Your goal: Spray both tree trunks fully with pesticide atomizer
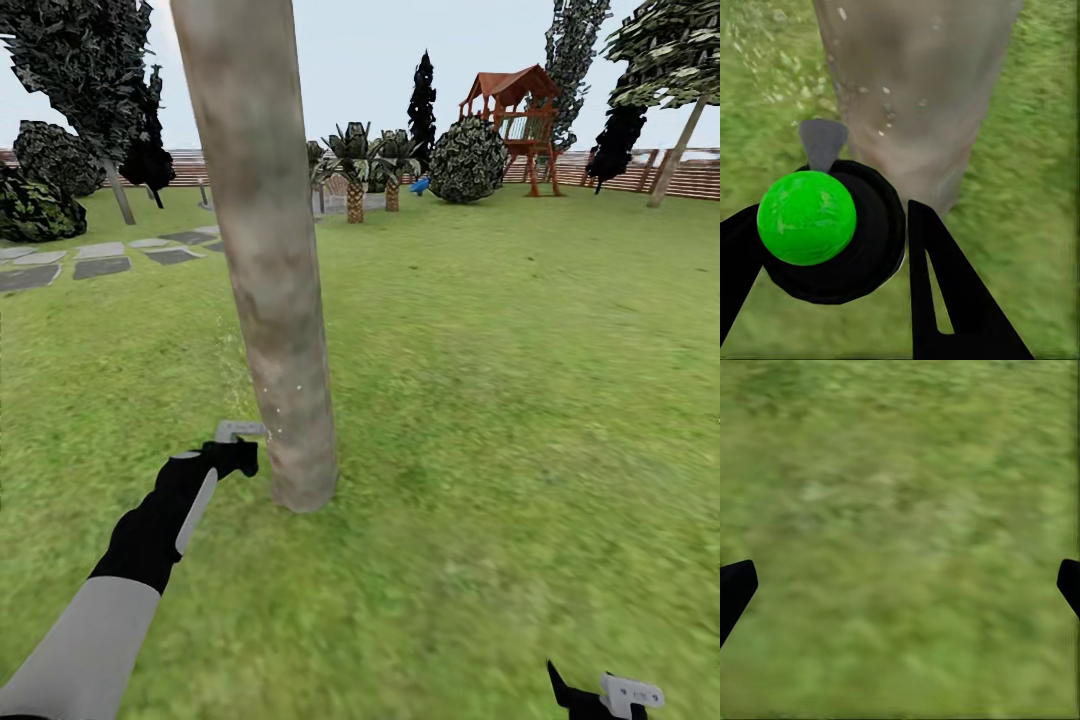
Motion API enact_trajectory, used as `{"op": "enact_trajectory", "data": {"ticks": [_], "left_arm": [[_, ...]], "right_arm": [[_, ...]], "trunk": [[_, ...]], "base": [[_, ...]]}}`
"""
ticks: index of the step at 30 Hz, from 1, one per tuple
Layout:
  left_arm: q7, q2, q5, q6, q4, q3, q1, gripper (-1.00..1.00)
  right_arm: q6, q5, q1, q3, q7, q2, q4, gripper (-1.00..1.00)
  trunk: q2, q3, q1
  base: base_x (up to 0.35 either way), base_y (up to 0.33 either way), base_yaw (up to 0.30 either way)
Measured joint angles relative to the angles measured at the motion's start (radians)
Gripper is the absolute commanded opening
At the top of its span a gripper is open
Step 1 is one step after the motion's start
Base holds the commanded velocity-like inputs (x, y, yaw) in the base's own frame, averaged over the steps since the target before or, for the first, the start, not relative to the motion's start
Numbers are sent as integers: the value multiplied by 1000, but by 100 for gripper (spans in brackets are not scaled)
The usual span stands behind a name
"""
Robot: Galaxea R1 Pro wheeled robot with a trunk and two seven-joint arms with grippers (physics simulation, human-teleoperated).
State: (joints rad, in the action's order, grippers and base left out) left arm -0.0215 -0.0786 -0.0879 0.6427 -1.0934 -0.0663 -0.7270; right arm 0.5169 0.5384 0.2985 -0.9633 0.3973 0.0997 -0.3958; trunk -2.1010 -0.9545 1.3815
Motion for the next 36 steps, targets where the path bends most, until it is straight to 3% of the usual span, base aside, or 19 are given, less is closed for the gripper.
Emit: {"op": "enact_trajectory", "data": {"ticks": [4,7,9,12,17,20,24,27,29,32,36], "left_arm": [[-1,21,-3,6,-1,-21,-7,-100],[-3,9,8,92,-1,-29,-47,-100],[-4,-16,11,104,-1,-10,-66,-100],[-28,-78,-2,108,0,10,-84,-100],[-77,-102,-6,111,0,11,-87,-100],[-80,-91,-10,115,-3,4,-88,-100],[-81,-50,-18,237,-89,3,-125,-100],[-82,-4,-17,298,-122,2,-172,-100],[-81,0,-10,327,-125,3,-197,-100],[-81,-22,-2,339,-126,9,-218,-100],[-84,-91,1,343,-125,12,-244,-100]], "right_arm": [[0,0,0,0,0,0,0,100],[0,0,0,0,0,0,0,100],[0,0,0,0,0,0,0,100],[0,0,0,0,0,0,0,100],[0,0,0,0,0,0,0,100],[0,0,0,0,0,0,0,100],[0,-1,0,0,0,0,0,100],[0,-1,0,0,0,0,0,100],[0,-1,0,0,0,0,0,100],[0,-1,0,0,0,0,0,100],[0,-1,-1,0,0,0,0,100]], "trunk": [[0,0,0],[0,0,0],[0,0,0],[0,0,0],[0,0,0],[0,0,0],[0,0,0],[0,0,0],[0,0,0],[0,0,0],[0,0,0]], "base": [[-15,0,0],[0,0,0],[0,0,-61],[0,0,-239],[0,0,-45],[0,0,-1],[0,0,0],[0,0,0],[0,0,0],[0,0,0],[0,0,0]]}}
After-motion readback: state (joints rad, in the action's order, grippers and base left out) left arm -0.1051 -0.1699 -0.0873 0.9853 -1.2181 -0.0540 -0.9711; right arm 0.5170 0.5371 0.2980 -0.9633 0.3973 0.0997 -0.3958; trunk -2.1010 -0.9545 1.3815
